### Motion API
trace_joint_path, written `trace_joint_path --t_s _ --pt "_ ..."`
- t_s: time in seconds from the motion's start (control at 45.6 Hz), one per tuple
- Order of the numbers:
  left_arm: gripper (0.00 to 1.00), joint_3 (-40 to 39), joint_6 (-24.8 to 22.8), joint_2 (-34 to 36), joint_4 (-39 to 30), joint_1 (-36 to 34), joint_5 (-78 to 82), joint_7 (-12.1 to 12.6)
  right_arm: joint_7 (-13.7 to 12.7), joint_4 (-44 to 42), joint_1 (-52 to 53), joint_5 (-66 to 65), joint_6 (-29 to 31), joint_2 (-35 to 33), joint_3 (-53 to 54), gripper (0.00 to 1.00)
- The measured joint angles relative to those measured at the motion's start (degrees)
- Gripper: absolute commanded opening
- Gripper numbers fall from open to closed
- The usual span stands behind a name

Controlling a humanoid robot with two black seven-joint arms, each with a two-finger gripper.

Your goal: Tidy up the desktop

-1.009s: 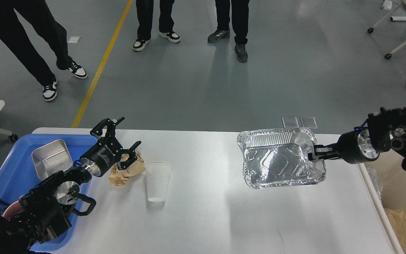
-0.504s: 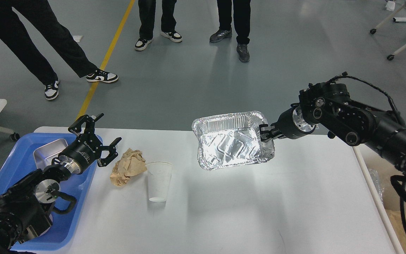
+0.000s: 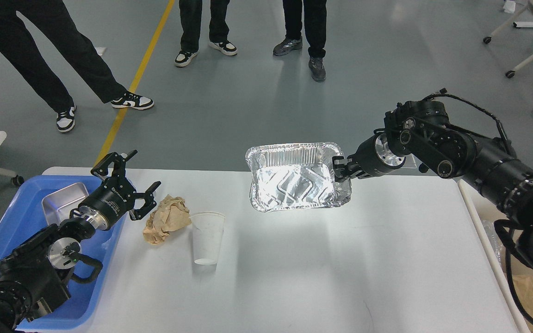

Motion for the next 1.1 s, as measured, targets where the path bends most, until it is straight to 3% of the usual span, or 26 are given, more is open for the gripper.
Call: trace_joint_path --t_s 0.439,0.855,1.009,1.097 --pt "0.97 -0.7 -0.1 0.6 -0.4 -0.2 -0.2 0.0 0.4 -4.9 0.2 13.7 0.0 0.9 0.3 0.0" --pt "0.97 -1.2 -0.3 0.9 -0.5 -0.8 -0.4 -0.1 0.6 -5.2 -0.4 15.5 0.1 0.3 0.2 0.0" --pt "0.97 0.3 -1.3 4.2 -1.0 -1.2 0.3 0.9 0.6 -5.1 -0.5 15.5 0.1 0.2 0.2 0.0" --pt "0.97 5.0 -1.5 8.1 -3.5 -1.6 1.4 1.4 0.6 -5.1 -0.6 15.5 0.1 0.2 0.2 0.0"
